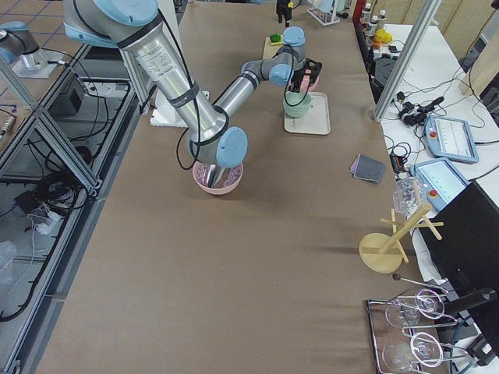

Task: Stack pink bowl on green and place spoon
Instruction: 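Carry the pink bowl onto the green bowl while left gripper reaches the spoon, then release the pink bowl and raise right gripper while left grasps white spoon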

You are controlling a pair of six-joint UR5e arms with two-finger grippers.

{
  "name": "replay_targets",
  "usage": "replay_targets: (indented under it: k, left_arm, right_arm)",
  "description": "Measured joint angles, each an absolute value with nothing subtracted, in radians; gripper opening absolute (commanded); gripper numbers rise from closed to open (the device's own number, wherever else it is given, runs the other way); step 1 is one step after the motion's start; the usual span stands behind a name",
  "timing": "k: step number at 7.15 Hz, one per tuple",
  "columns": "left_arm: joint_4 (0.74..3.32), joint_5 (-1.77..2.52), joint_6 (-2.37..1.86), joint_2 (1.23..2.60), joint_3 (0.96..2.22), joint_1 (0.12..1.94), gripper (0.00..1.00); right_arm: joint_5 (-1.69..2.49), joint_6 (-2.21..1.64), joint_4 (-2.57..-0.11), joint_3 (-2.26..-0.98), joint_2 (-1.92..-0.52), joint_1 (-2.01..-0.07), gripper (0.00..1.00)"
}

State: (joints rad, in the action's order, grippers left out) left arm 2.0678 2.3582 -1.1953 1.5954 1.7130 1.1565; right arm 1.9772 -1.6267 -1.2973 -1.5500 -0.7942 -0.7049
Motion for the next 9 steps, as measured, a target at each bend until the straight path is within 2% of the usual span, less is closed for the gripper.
replay_targets:
  k: [2, 6, 7, 9]
  left_arm:
    - [2.068, 2.286, -1.298, 1.639, 1.708, 1.074, 0.97]
    - [2.069, 2.184, -1.413, 1.694, 1.655, 0.951, 0.86]
    - [2.066, 2.167, -1.442, 1.718, 1.641, 0.926, 0.85]
    - [2.061, 2.155, -1.461, 1.751, 1.611, 0.905, 0.70]
  right_arm:
    - [1.947, -1.635, -1.296, -1.526, -0.786, -0.680, 0.00]
    - [1.938, -1.635, -1.291, -1.505, -0.792, -0.668, 0.00]
    - [1.937, -1.635, -1.291, -1.504, -0.793, -0.668, 0.99]
    - [1.913, -1.636, -1.292, -1.503, -0.792, -0.664, 1.00]
